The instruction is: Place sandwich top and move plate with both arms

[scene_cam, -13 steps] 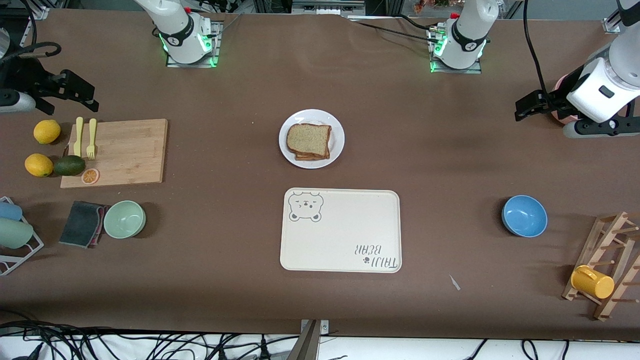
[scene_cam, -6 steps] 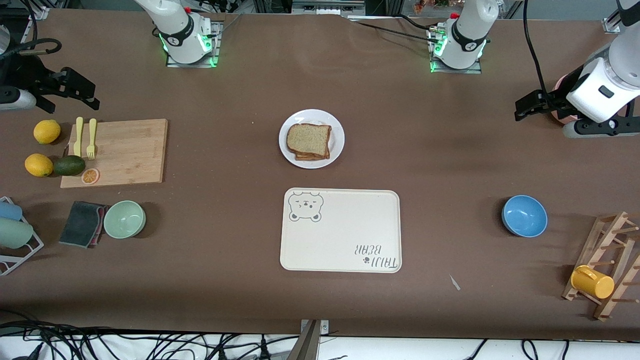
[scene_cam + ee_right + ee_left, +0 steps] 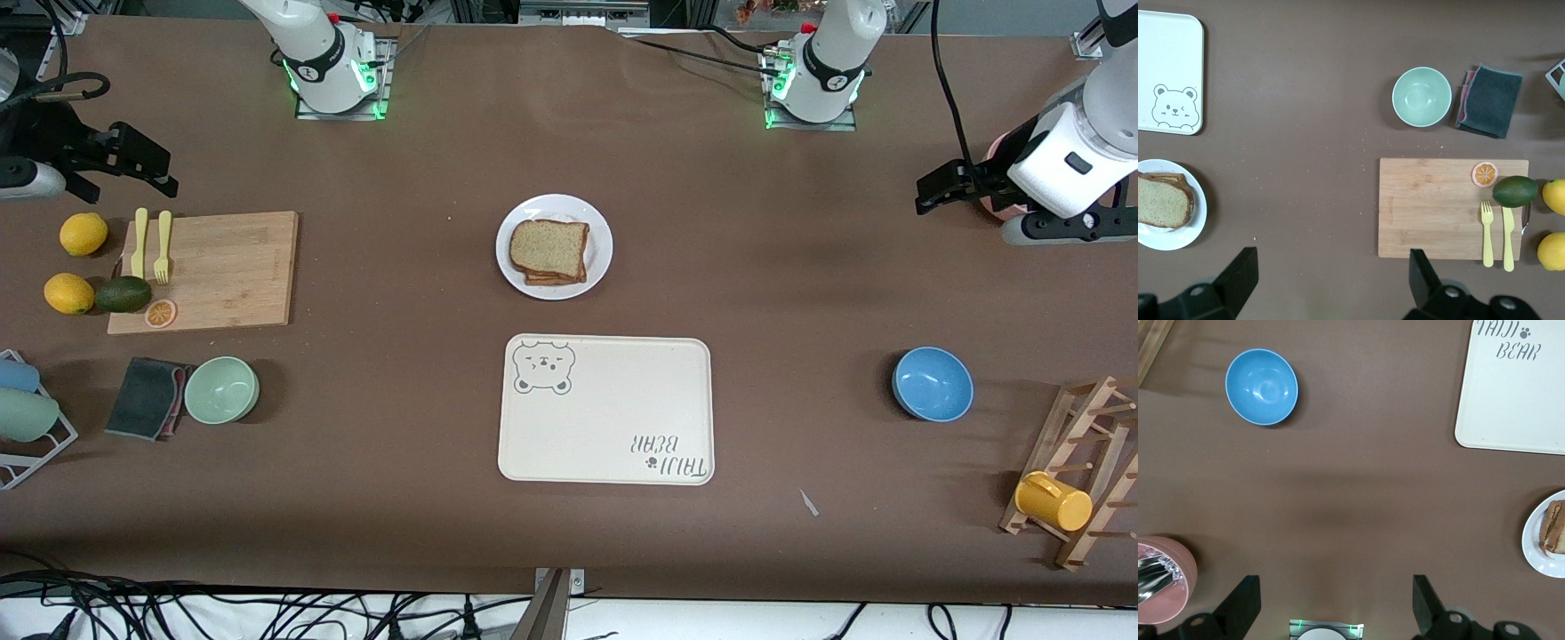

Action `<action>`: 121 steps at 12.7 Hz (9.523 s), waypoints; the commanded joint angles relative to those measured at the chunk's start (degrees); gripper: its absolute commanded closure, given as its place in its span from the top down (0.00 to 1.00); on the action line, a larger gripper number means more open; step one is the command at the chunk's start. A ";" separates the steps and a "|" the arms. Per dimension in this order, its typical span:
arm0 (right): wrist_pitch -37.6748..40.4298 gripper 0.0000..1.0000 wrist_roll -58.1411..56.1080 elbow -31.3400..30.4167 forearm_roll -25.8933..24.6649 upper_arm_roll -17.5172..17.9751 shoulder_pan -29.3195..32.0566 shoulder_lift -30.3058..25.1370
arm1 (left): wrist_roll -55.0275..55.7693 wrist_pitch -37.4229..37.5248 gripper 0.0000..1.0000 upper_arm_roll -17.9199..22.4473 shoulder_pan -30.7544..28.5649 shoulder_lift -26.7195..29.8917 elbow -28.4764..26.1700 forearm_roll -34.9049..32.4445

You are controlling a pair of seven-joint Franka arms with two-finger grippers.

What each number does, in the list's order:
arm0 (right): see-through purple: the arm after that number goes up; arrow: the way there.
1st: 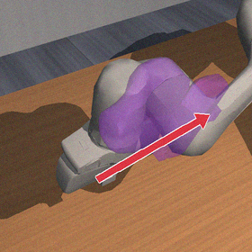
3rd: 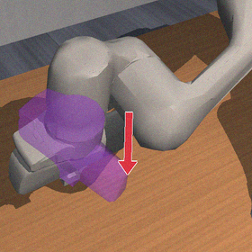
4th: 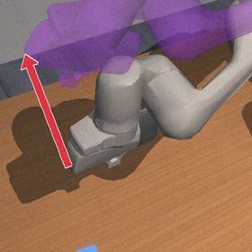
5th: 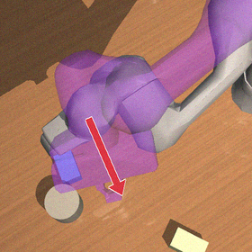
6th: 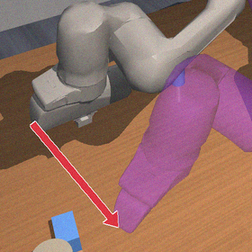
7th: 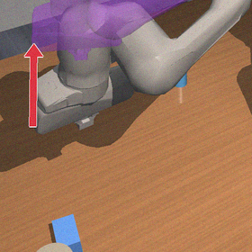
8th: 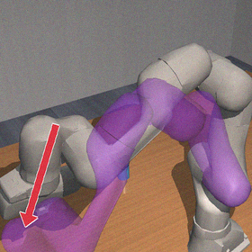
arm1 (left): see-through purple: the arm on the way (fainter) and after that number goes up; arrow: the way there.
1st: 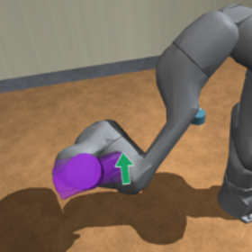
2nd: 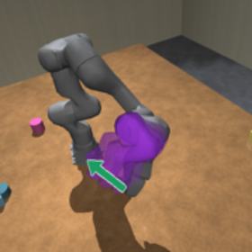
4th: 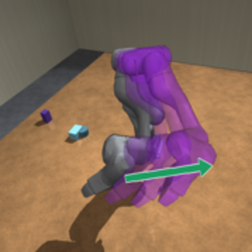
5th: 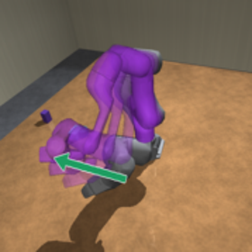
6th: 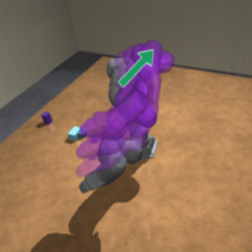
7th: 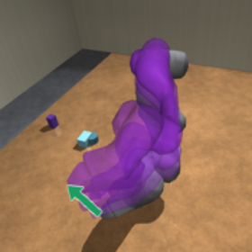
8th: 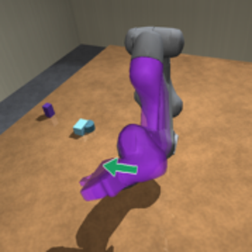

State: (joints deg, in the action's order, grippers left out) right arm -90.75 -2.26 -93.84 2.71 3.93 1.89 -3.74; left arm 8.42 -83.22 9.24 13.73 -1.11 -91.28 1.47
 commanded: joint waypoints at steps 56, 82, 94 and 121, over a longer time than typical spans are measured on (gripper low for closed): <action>2.51 1.00 -1.16 1.91 5.82 -1.99 0.84 1.02 | 0.19 0.78 1.00 -6.34 0.86 -2.32 4.79 -4.17; 0.93 1.00 -0.55 2.00 5.99 -1.91 0.66 1.90 | -0.77 -14.07 1.00 -7.31 -2.66 3.04 -14.10 2.92; 1.28 1.00 -0.55 1.91 5.99 -1.91 0.66 1.90 | -0.77 -43.94 1.00 -12.40 7.09 -3.36 -32.65 23.30; 3.30 1.00 -2.57 2.35 5.99 -4.63 0.75 1.28 | -27.55 -61.71 0.72 -14.34 21.43 -26.22 -30.98 68.03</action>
State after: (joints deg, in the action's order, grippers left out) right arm -88.29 -3.63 -92.20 7.61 -0.78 2.18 -2.22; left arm -13.16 -145.51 -5.27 34.92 -25.83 -122.85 64.92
